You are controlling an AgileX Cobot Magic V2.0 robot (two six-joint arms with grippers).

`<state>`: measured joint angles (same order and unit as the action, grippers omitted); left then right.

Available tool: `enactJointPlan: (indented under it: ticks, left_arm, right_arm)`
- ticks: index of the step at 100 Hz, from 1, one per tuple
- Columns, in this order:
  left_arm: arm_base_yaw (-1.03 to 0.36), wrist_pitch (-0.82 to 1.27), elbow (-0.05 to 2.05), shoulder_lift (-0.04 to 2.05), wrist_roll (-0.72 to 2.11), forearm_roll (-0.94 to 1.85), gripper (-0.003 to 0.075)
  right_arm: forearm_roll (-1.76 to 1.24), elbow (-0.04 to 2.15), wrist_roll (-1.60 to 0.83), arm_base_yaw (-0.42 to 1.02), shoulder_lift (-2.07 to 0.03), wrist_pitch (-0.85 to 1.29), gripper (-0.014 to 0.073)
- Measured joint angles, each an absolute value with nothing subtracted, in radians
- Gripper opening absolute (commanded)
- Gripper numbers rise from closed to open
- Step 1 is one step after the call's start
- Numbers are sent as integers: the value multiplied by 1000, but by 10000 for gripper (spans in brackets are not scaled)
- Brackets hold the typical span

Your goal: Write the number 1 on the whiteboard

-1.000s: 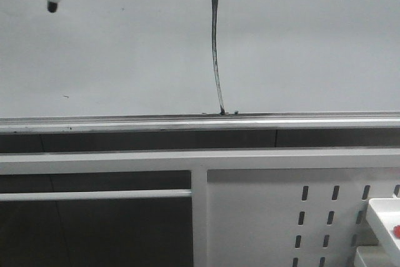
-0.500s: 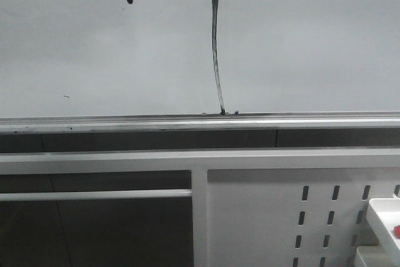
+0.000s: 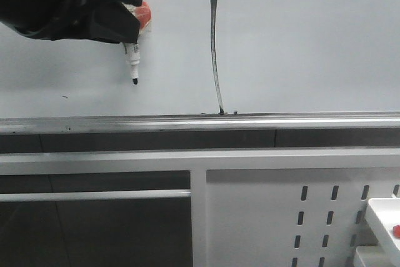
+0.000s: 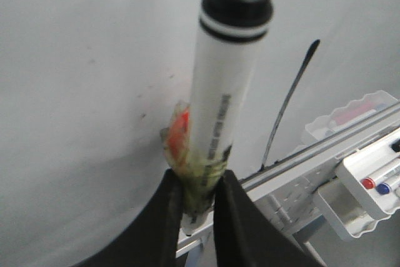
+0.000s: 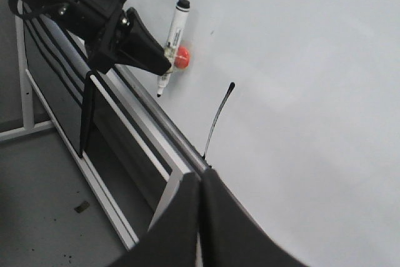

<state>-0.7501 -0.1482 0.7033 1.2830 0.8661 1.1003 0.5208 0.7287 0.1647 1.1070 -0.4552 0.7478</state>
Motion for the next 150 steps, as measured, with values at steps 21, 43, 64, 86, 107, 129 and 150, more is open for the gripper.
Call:
enactJointPlan:
  ticks: [21, 43, 64, 86, 107, 129, 150]
  left_arm:
    - [-750, -169, 740, 1318, 866, 1107, -20]
    - [-750, -137, 780, 1353, 866, 1112, -20]
    - [-750, -126, 792, 1357, 866, 1114, -20]
    - [-750, -124, 794, 1357, 866, 1146, 15]
    - [-750, -140, 799, 1359, 866, 1154, 334]
    - [-754, -142, 805, 1359, 864, 1157, 435]
    - [-756, -142, 798, 1331, 860, 1160, 435]
  right_arm:
    - [535, 701, 201, 1107, -443, 749, -49]
    - [539, 701, 207, 1107, -443, 749, -49]
    - [539, 701, 244, 1107, -443, 747, -49]
    - [539, 701, 250, 1107, -443, 747, -49]
    - [539, 701, 251, 1107, -443, 746, -49]
    - [539, 701, 253, 1107, -443, 744, -49]
    - [539, 700, 253, 1107, -435, 744, -49]
